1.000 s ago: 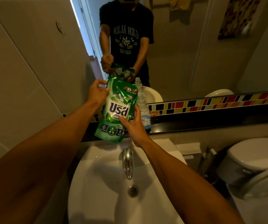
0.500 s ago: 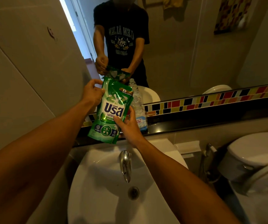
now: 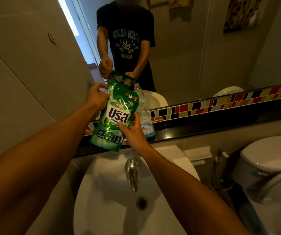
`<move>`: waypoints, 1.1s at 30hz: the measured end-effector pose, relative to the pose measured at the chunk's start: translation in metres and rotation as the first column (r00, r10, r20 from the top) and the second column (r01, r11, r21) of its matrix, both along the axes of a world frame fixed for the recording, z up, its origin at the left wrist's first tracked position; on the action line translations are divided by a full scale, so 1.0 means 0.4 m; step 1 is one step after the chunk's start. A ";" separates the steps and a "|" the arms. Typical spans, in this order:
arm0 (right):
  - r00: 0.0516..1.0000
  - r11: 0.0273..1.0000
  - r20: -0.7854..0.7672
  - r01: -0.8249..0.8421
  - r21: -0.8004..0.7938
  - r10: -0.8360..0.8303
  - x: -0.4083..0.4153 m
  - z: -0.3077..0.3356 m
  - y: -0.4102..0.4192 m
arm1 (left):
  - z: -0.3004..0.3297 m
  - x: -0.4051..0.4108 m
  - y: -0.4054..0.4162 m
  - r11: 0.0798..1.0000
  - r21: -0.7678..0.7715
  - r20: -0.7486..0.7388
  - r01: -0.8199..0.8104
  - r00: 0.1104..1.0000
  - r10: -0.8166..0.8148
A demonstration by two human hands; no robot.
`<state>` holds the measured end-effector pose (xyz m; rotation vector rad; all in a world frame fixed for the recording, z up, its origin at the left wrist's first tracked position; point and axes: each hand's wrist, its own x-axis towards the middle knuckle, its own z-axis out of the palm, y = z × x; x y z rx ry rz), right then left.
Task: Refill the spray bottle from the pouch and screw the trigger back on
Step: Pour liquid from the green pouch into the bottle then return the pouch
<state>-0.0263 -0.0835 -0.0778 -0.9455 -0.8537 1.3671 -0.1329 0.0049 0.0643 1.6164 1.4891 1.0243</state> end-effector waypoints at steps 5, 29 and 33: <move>0.999 1.000 -0.043 -0.011 -0.006 0.011 0.004 0.009 -0.002 | 0.013 0.008 -0.001 1.000 -0.009 -0.019 -0.005 1.000 0.005; 0.996 0.999 -0.085 -0.024 -0.021 0.022 -0.004 0.009 0.003 | 0.027 0.021 -0.003 0.999 -0.041 -0.106 -0.032 0.994 0.027; 0.996 1.000 -0.087 -0.020 -0.021 0.018 -0.009 0.010 0.002 | 0.028 0.019 0.002 0.998 -0.043 -0.128 -0.036 0.991 0.030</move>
